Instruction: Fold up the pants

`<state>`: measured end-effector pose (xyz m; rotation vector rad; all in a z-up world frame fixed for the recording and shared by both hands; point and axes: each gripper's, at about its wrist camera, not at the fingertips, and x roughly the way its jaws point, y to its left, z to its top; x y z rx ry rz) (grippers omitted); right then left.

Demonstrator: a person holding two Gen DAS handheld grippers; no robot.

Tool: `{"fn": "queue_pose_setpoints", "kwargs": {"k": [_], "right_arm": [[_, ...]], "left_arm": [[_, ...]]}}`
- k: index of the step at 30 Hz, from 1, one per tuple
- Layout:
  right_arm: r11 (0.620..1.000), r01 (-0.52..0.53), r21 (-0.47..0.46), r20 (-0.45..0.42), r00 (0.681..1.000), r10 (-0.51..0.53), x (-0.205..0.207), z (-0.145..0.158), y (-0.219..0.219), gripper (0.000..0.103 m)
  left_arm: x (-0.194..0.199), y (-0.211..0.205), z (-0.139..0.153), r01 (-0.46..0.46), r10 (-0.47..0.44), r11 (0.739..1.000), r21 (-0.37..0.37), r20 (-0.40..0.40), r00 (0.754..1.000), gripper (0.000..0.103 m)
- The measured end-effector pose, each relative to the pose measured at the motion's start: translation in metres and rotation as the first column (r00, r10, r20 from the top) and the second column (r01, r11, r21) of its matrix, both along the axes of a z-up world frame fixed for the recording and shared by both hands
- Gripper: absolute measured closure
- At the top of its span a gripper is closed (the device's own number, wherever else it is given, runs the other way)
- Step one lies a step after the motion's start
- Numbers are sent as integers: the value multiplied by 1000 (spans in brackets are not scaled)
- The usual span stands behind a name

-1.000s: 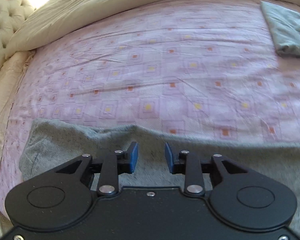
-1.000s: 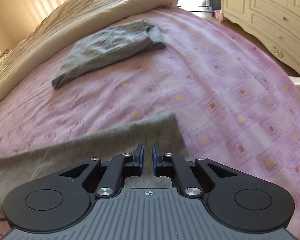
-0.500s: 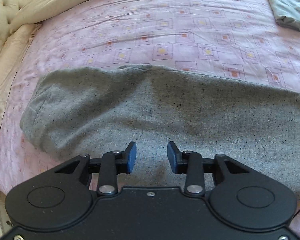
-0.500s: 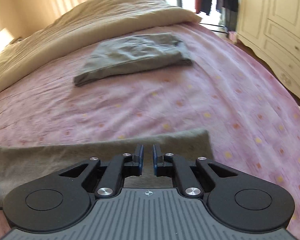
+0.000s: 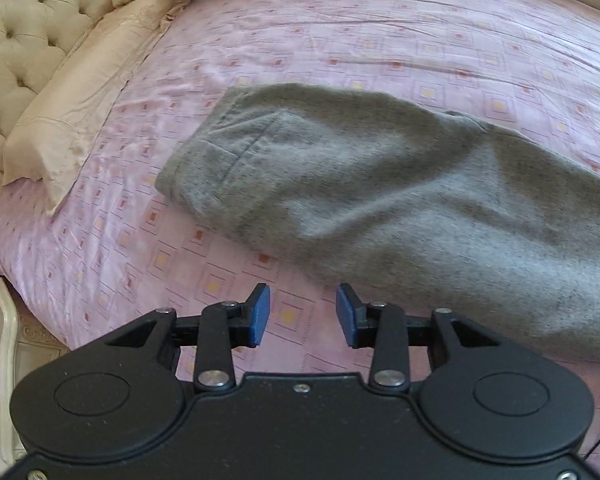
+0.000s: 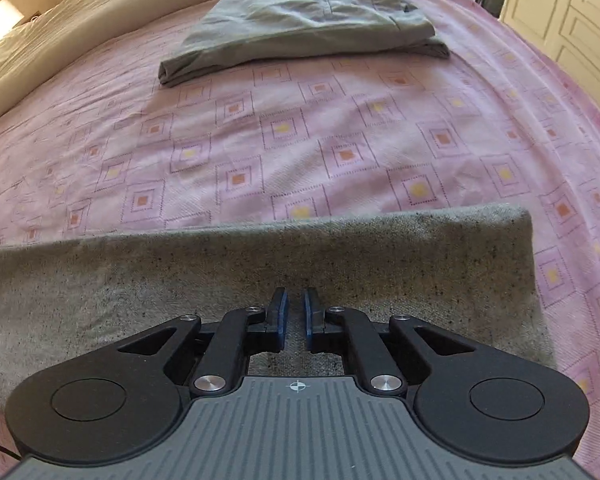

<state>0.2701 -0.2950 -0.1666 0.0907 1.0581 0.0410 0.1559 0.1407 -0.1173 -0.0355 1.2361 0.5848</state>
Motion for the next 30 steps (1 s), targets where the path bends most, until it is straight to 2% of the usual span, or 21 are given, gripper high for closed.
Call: {"fn": "queue_pose_setpoints", "kwargs": {"k": [5, 12, 16, 22, 26, 30], "right_arm": [[993, -89, 77, 79, 993, 83, -13, 32, 48, 94], [958, -258, 127, 133, 961, 241, -31, 61, 169, 94], [937, -315, 152, 139, 945, 296, -27, 60, 248, 94], [891, -426, 156, 128, 903, 409, 3, 42, 366, 94], [864, -488, 122, 114, 872, 476, 15, 38, 417, 94], [854, -508, 107, 96, 861, 500, 17, 38, 438, 94]], "left_arm": [[15, 47, 3, 61, -62, 998, 29, 25, 998, 49], [56, 118, -6, 183, -183, 983, -8, 49, 982, 46], [75, 162, -13, 238, -235, 970, -42, 52, 971, 46], [86, 222, -22, 269, -266, 960, -80, 37, 963, 46], [102, 246, -23, 355, -347, 925, -136, 78, 935, 45], [125, 250, -27, 482, -466, 866, -133, 135, 875, 27]]}}
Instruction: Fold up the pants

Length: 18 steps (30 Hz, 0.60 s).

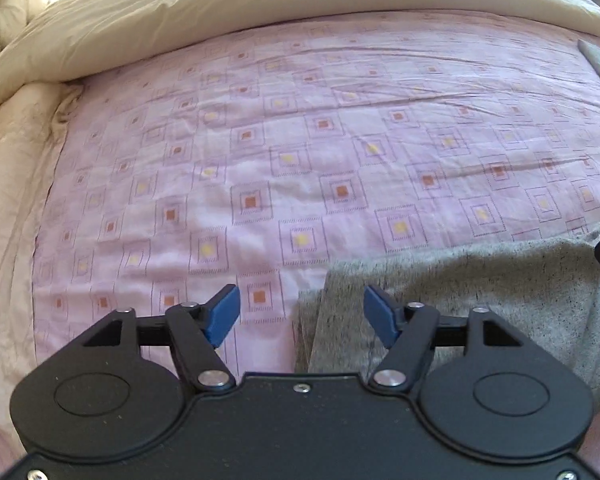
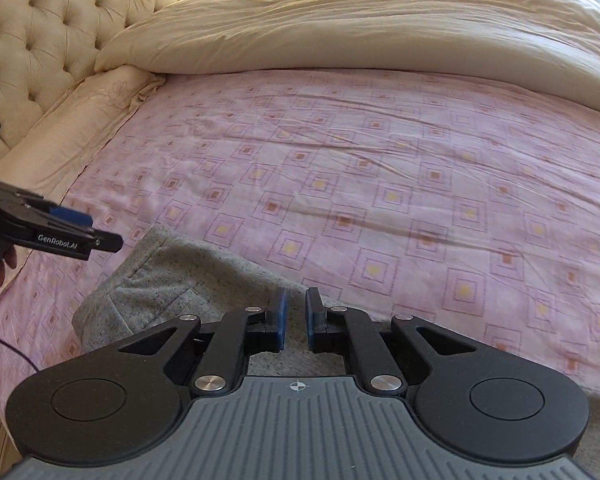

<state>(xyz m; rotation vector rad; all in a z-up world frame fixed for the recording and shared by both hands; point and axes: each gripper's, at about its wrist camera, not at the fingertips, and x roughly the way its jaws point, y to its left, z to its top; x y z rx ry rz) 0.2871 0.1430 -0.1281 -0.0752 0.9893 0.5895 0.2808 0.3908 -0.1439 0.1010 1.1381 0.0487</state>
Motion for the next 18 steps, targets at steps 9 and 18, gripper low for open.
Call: {"fn": "queue_pose_setpoints", "kwargs": {"k": [9, 18], "right_arm": [[996, 84, 0, -52, 995, -84, -10, -9, 2, 94], [993, 115, 1, -94, 989, -115, -26, -11, -6, 94]], "left_arm": [[19, -8, -36, 136, -141, 983, -120, -30, 990, 26], [41, -13, -58, 195, -228, 950, -245, -117, 966, 24]]}}
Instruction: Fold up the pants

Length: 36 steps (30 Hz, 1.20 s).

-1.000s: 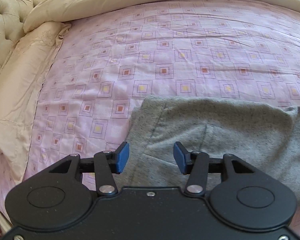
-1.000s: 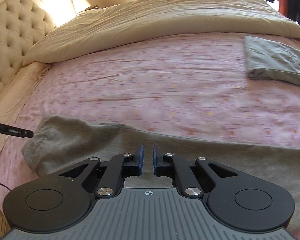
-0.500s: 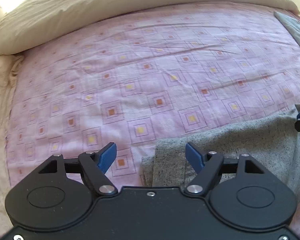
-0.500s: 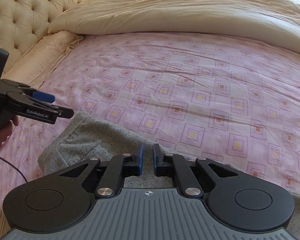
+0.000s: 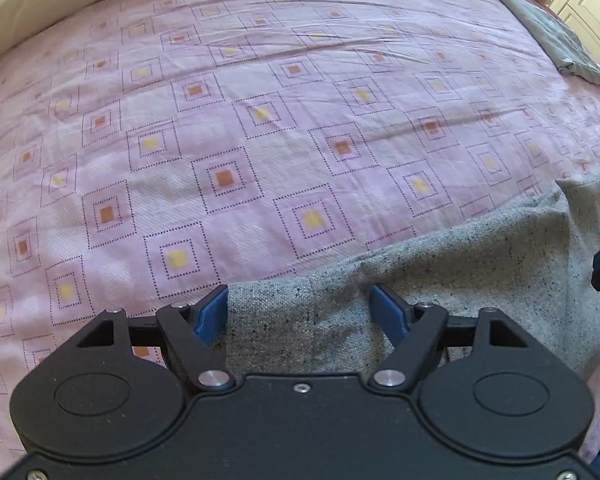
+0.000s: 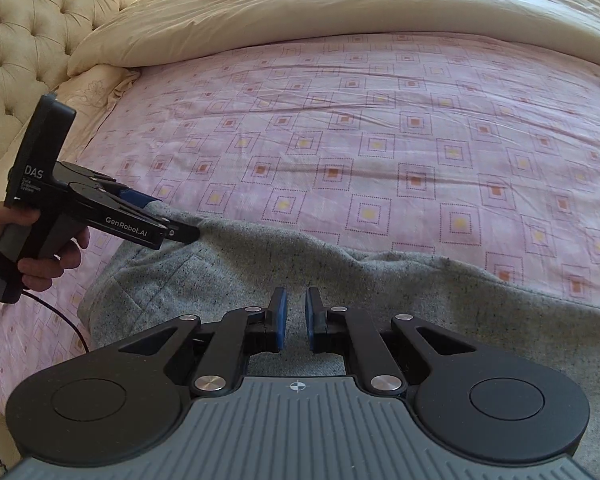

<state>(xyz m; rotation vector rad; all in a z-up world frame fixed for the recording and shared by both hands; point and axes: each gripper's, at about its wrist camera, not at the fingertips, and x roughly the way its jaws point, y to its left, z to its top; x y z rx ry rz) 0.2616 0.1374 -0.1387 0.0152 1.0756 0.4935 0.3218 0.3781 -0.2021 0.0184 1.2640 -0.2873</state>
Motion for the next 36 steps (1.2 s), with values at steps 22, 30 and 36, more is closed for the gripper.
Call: {"fn": "queue_pose_setpoints", "kwargs": {"k": [22, 30, 36], "right_arm": [[993, 119, 0, -4, 993, -119, -1, -1, -24, 94], [989, 146, -30, -57, 987, -147, 40, -32, -10, 94], [981, 181, -72, -127, 974, -189, 61, -57, -2, 94]], "left_arm": [[-68, 8, 85, -328, 330, 944, -35, 102, 939, 81], [-21, 14, 23, -279, 279, 957, 83, 12, 960, 66], [-5, 24, 9, -313, 318, 943, 109, -27, 948, 48]]}}
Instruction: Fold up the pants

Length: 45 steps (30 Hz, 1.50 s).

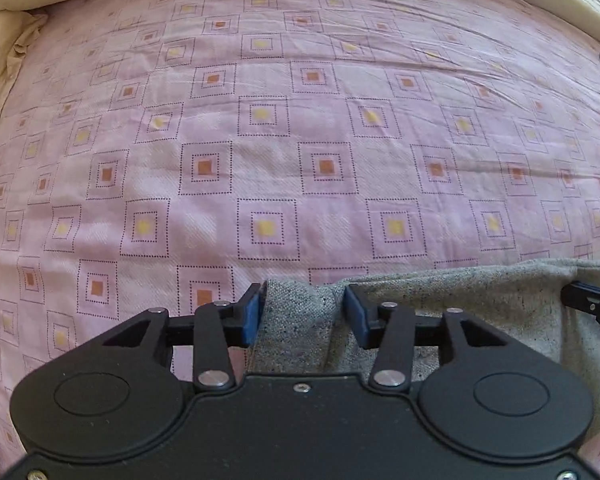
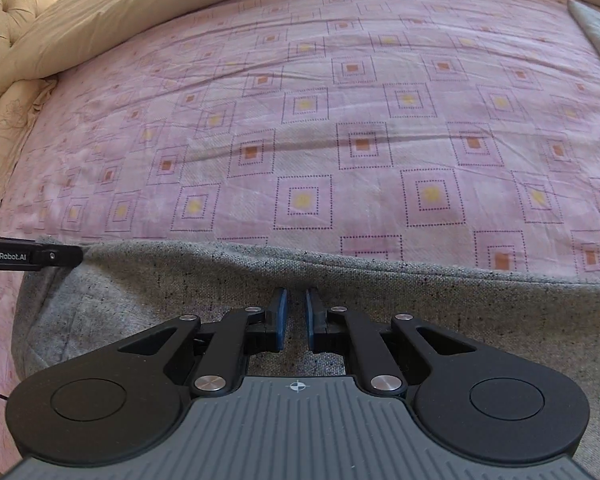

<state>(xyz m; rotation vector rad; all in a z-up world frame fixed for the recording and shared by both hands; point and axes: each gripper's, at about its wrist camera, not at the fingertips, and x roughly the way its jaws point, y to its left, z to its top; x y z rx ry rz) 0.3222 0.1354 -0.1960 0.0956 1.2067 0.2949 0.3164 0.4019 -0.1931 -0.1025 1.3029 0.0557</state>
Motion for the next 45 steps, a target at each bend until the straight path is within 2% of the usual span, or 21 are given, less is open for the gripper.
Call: {"fn": "queue_pose_setpoints", "kwargs": {"k": [2, 6, 7, 9, 11, 13, 15, 17, 20, 23, 25, 27, 29, 31, 35, 37, 41, 45], "right_arm": [[1000, 3, -4, 16, 1000, -3, -5, 6, 1, 94], [998, -52, 24, 87, 995, 50, -33, 32, 2, 94], [997, -70, 32, 89, 994, 67, -41, 35, 3, 94], [994, -106, 38, 66, 992, 103, -57, 34, 6, 94], [993, -112, 25, 14, 994, 112, -72, 24, 8, 94], [995, -96, 29, -39, 995, 97, -88, 14, 8, 93], [995, -96, 33, -27, 995, 97, -106, 18, 4, 93], [995, -96, 34, -14, 995, 96, -121, 26, -1, 93], [996, -67, 55, -10, 998, 68, -138, 37, -20, 93], [999, -25, 27, 17, 1000, 24, -155, 41, -45, 93], [1000, -1, 6, 38, 999, 1, -165, 39, -62, 93], [999, 25, -28, 41, 999, -24, -174, 35, -79, 93], [998, 37, -60, 42, 999, -35, -177, 30, -91, 93], [996, 30, -87, 65, 998, -25, -181, 23, -104, 93], [995, 9, -99, 69, 998, -3, -169, 8, -117, 93], [995, 4, -99, 105, 994, 7, -163, 12, -125, 93], [999, -6, -49, 169, 985, 14, -144, 26, -140, 93], [998, -60, -31, 189, 980, 64, -128, 32, -148, 93]], "left_arm": [[-8, 1, 13, -38, 37, 999, 15, 24, 999, 48], [-33, -9, 41, -69, 50, 981, 180, 108, 993, 48], [-39, -11, 46, -72, 47, 977, 200, 128, 991, 48], [-52, -18, 51, -52, 28, 983, 176, 138, 990, 47], [-63, -31, 48, 14, -26, 993, 119, 102, 994, 45], [-74, -44, 37, 72, -78, 993, 95, 63, 995, 45], [-82, -53, 22, 115, -119, 987, 114, 25, 993, 44], [-87, -56, 4, 125, -125, 977, 172, -8, 992, 43], [-82, -50, -8, 104, -104, 981, 163, -13, 995, 39], [-72, -54, -1, 87, -84, 980, 180, -25, 996, 41], [-74, -64, 11, 84, -86, 973, 213, 2, 996, 45], [-79, -79, 25, 103, -116, 965, 242, 41, 992, 45], [-90, -101, 38, 133, -155, 961, 243, 72, 985, 44], [-102, -122, 44, 167, -185, 963, 210, 70, 980, 44], [-131, -168, 39, 223, -227, 967, 122, 13, 974, 44], [-141, -188, 31, 260, -259, 961, 96, -28, 966, 44], [-153, -221, 20, 296, -290, 948, 120, -63, 955, 44], [-144, -237, 15, 277, -270, 953, 120, -70, 960, 44]]}}
